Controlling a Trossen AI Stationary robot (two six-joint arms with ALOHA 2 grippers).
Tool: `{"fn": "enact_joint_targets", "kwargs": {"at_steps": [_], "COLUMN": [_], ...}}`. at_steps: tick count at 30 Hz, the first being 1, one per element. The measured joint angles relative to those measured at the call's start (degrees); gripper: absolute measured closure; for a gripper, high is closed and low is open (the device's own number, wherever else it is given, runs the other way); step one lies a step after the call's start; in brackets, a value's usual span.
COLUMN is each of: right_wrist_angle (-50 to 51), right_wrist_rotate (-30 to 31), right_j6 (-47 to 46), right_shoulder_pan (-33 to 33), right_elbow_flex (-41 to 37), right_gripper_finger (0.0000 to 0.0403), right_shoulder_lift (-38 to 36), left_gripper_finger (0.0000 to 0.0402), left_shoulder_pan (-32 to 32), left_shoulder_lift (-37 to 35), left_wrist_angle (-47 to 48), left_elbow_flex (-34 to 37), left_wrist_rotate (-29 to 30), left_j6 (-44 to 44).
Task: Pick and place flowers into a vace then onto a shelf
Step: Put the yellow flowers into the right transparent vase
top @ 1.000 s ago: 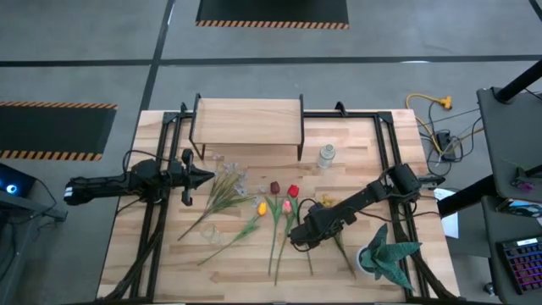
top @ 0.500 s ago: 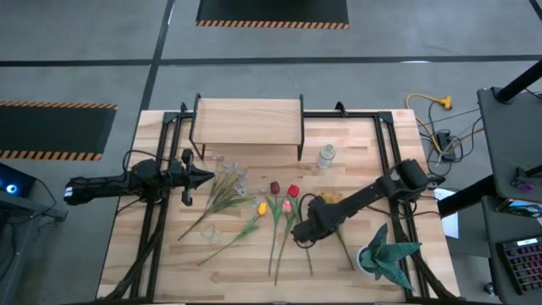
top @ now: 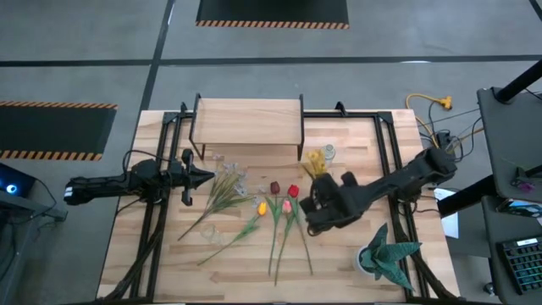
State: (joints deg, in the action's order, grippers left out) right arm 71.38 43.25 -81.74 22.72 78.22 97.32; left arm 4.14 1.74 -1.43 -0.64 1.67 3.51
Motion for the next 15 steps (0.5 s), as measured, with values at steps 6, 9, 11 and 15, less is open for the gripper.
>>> {"fn": "enact_joint_targets", "kwargs": {"at_steps": [6,9,11,15], "right_wrist_angle": [-0.18,-0.18,-0.18,-0.12], "right_wrist_rotate": [14.24,22.95,29.40,36.59], "right_j6": [5.80,7.91,8.02,7.01], "right_shoulder_pan": [-0.15,-0.13,-0.21,-1.63], "right_elbow_flex": [-0.13,-0.45,-0.79,-2.00], "right_gripper_finger": [0.0390,0.0390,0.0390,0.0390], "right_shoulder_lift": [-3.62,-5.00,-5.85,-7.25], "left_gripper_finger": [0.0401,0.0401,0.0401,0.0401], "left_shoulder_pan": [0.01,0.02,0.02,0.01], "left_shoulder_lift": [0.02,0.00,0.00,0.01], "left_wrist_angle": [0.01,0.00,0.02,0.00], "left_elbow_flex": [0.00,0.00,0.00,0.00], "left_wrist_rotate": [0.02,0.00,0.02,0.00], "left_j6": [-0.01,0.00,0.00,0.00]}}
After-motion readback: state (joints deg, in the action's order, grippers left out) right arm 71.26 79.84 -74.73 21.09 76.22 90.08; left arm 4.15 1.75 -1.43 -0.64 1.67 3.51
